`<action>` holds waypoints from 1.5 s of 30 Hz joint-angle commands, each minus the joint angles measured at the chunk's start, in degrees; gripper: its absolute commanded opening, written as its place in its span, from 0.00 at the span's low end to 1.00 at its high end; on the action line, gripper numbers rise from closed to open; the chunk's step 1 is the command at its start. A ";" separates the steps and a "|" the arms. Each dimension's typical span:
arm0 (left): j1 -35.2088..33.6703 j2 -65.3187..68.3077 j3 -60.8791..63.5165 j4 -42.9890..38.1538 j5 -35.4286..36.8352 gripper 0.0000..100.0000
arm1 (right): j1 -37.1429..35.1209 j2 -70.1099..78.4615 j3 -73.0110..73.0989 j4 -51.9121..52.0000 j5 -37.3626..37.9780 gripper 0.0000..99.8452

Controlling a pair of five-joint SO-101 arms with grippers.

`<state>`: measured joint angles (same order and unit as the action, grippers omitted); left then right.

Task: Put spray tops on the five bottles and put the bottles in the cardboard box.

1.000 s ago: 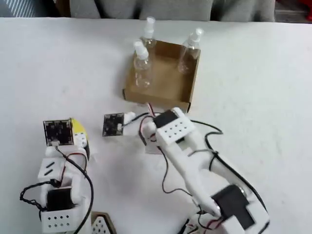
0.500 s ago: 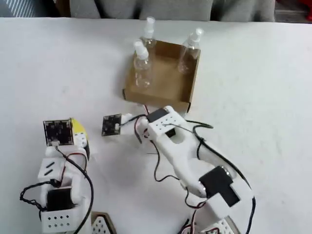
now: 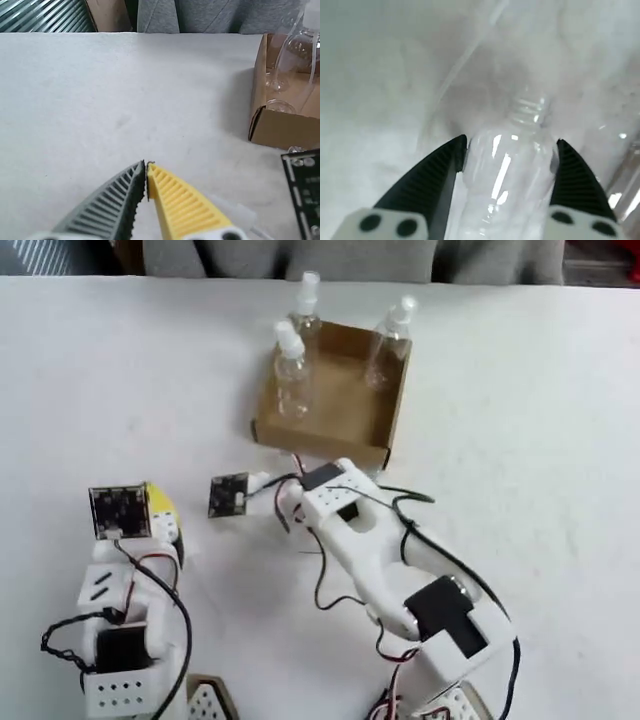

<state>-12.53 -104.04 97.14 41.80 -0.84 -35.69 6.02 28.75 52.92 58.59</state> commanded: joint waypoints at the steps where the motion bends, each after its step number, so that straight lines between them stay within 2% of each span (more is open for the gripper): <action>1: -0.57 -0.66 -0.18 -0.79 -0.70 0.02 | 0.04 -0.40 -2.46 -0.84 0.53 0.08; 2: -0.57 -0.66 -0.18 -0.79 -0.70 0.02 | 0.04 -0.57 -2.55 -0.66 0.26 0.02; 3: -0.57 -0.66 -0.18 -0.79 -0.70 0.02 | 0.04 -1.01 -2.55 -0.40 0.18 0.01; 5: -0.57 -0.66 -0.18 -0.79 -0.70 0.02 | 0.13 -2.51 -3.43 3.65 0.18 0.04; 8: -0.57 -0.66 -0.18 -0.79 -0.70 0.02 | 0.31 -7.52 -6.77 13.67 -1.14 0.02; 12: -0.57 -0.66 -0.18 -0.79 -0.70 0.02 | 3.82 -17.27 -8.26 20.62 -12.66 0.02; 16: -0.57 -0.66 -0.18 -0.79 -0.70 0.02 | 11.82 -25.19 -6.42 23.96 -24.09 0.02; 20: -0.57 -0.66 -0.18 -0.79 -0.70 0.02 | 22.11 -31.25 0.62 22.46 -27.34 0.02; 29: -0.22 -0.66 -0.62 -0.35 -0.62 0.02 | 40.84 -41.80 25.14 7.16 -27.52 0.02; 33: 1.01 -0.57 -4.75 6.33 -3.69 0.02 | 47.08 -43.21 30.59 2.77 -29.01 0.02; 37: 4.97 -0.57 -9.76 12.13 -3.69 0.02 | 51.30 -43.21 32.53 1.19 -31.47 0.02; 40: 5.58 2.24 -12.48 12.66 -3.60 0.02 | 52.53 -43.21 33.23 1.10 -31.47 0.02; 45: 6.20 20.44 -23.47 12.84 -3.60 0.02 | 52.35 -43.21 33.41 1.10 -31.56 0.02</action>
<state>-7.34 -94.81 82.73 54.29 -4.00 16.09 -35.56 62.51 54.95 27.56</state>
